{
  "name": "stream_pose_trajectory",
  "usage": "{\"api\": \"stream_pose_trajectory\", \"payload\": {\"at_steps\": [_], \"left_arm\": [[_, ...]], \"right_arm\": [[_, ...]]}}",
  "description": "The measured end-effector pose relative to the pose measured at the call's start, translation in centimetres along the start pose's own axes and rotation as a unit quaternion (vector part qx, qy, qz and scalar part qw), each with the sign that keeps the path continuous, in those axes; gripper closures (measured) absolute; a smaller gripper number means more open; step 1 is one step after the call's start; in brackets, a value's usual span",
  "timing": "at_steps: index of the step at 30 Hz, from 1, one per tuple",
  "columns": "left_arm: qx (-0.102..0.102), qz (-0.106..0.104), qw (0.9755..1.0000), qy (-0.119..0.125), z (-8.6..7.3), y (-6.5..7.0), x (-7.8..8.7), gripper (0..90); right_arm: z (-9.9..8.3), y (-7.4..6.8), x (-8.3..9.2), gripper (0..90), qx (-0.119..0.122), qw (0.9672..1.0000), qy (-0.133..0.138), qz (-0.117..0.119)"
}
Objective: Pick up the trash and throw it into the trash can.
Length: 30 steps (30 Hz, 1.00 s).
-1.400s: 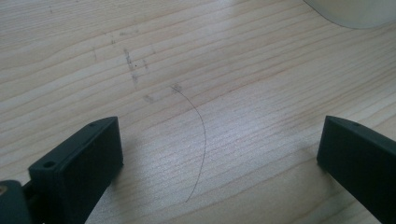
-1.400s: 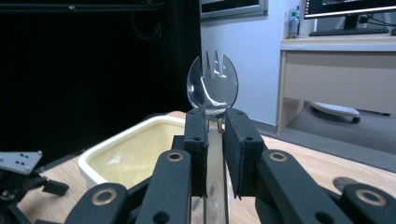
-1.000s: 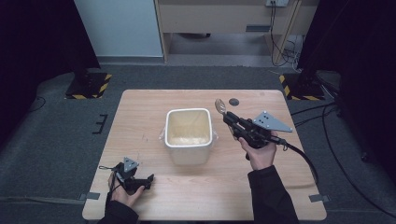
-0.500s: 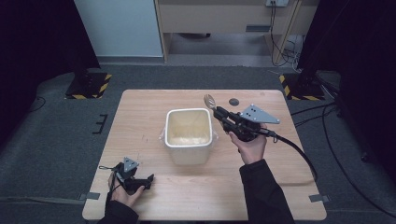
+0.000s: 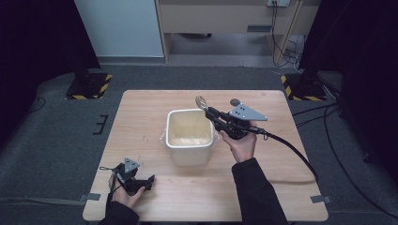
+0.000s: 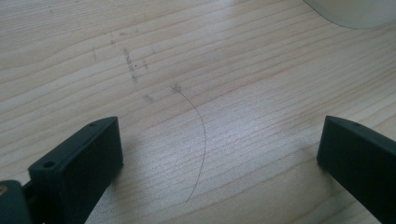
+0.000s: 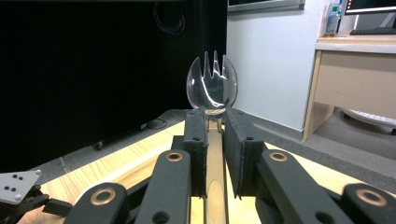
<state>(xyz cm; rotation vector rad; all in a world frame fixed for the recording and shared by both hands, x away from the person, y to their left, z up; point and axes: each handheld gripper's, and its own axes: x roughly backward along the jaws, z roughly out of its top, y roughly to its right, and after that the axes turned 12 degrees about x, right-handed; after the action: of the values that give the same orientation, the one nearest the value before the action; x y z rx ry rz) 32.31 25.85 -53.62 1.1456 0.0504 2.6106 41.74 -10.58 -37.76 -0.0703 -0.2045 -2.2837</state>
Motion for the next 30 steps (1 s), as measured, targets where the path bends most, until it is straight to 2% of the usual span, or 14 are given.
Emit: {"api": "stream_pose_trajectory", "payload": {"at_steps": [17,23,30], "left_arm": [[-0.001,-0.001,1.0000,0.000,0.0,0.0,0.0,0.0],[-0.001,-0.001,1.0000,0.000,0.0,0.0,0.0,0.0],[-0.001,-0.001,1.0000,0.000,0.0,0.0,0.0,0.0]], "right_arm": [[-1.9,-0.7,-2.6,78.8,-0.015,0.9996,-0.008,0.021],[-2.3,-0.7,-3.1,80.0,-0.017,0.9995,-0.016,0.022],[-1.9,-0.6,-2.7,76.5,-0.019,0.9996,-0.011,0.019]]}}
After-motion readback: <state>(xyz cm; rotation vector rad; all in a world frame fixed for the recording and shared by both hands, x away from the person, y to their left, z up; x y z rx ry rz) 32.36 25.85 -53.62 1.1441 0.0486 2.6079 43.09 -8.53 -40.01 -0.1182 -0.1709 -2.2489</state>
